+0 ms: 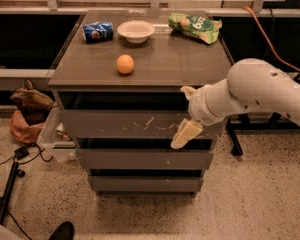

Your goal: Open top drawer

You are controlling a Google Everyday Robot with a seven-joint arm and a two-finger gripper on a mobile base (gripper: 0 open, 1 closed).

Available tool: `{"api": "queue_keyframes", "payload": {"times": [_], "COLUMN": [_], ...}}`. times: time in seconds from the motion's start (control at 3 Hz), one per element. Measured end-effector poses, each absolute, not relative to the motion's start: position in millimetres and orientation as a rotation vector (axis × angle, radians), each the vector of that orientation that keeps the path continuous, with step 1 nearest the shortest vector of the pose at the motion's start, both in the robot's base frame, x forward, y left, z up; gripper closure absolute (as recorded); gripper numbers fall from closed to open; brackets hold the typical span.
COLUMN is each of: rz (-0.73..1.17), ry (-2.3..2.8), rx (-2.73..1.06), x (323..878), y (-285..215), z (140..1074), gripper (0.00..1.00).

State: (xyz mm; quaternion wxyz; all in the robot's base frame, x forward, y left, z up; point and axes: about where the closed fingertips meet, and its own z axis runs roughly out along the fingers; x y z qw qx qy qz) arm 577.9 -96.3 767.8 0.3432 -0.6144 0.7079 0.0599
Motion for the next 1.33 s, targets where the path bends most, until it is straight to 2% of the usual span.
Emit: {"api": "queue_keyframes", "payload": {"times": [0.33, 0.67, 1.33], "rz": [0.174, 0.202, 0.126], "ry": [1.859, 1.841, 1.764], "rx": [-1.562, -1.546, -1.558], "x": [547.7, 541.7, 600.4], "y": [-101.8, -98.8, -91.8], "z": [767.3, 740.3, 677.2], "gripper": [0.00, 0.00, 0.00]}}
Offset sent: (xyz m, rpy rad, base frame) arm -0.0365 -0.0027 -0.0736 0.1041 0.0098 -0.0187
